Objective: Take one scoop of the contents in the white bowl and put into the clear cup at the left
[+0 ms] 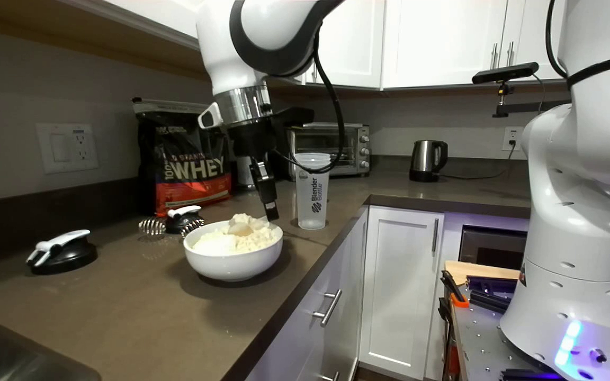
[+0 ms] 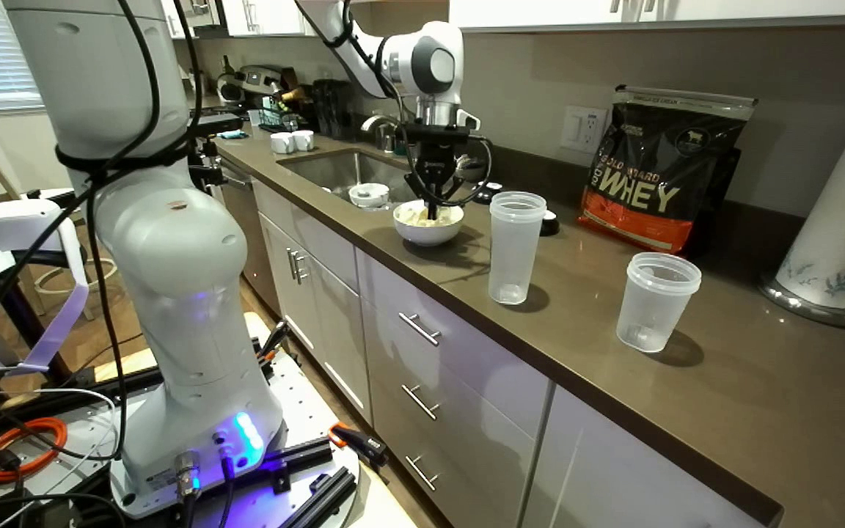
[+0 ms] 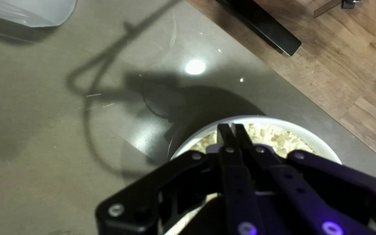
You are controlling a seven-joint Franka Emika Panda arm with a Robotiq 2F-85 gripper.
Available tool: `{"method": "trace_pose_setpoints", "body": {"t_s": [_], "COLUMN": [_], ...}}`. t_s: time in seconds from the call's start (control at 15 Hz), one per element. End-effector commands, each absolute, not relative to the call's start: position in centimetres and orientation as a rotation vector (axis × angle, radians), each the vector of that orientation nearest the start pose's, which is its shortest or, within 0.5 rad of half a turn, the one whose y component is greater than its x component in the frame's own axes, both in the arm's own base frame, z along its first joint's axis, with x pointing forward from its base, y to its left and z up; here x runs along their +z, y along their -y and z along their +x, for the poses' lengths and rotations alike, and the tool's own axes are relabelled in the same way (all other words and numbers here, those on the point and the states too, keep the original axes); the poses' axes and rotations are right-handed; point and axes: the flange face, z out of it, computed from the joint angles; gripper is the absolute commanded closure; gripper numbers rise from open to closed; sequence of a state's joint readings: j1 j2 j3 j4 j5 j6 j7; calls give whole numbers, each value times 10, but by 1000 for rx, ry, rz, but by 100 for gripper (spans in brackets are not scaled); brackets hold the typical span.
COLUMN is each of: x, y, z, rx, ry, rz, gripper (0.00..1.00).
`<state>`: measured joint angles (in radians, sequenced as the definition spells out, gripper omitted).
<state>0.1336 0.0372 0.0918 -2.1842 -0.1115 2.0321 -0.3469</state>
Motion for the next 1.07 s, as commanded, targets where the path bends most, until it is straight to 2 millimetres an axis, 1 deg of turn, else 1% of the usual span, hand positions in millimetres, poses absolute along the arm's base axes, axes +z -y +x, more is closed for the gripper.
{"method": "trace_pose_setpoints", "body": {"t_s": [0.0, 0.27, 0.67, 1.0], "x": [369, 373, 383, 389], "y": [-111, -116, -119, -120], "z": [502, 500, 498, 491], "rx": [319, 303, 284, 277], "ry": [1026, 1040, 1064, 1074], "rz": [-3063, -3068, -3081, -3098], "gripper": [99, 99, 99, 99]}}
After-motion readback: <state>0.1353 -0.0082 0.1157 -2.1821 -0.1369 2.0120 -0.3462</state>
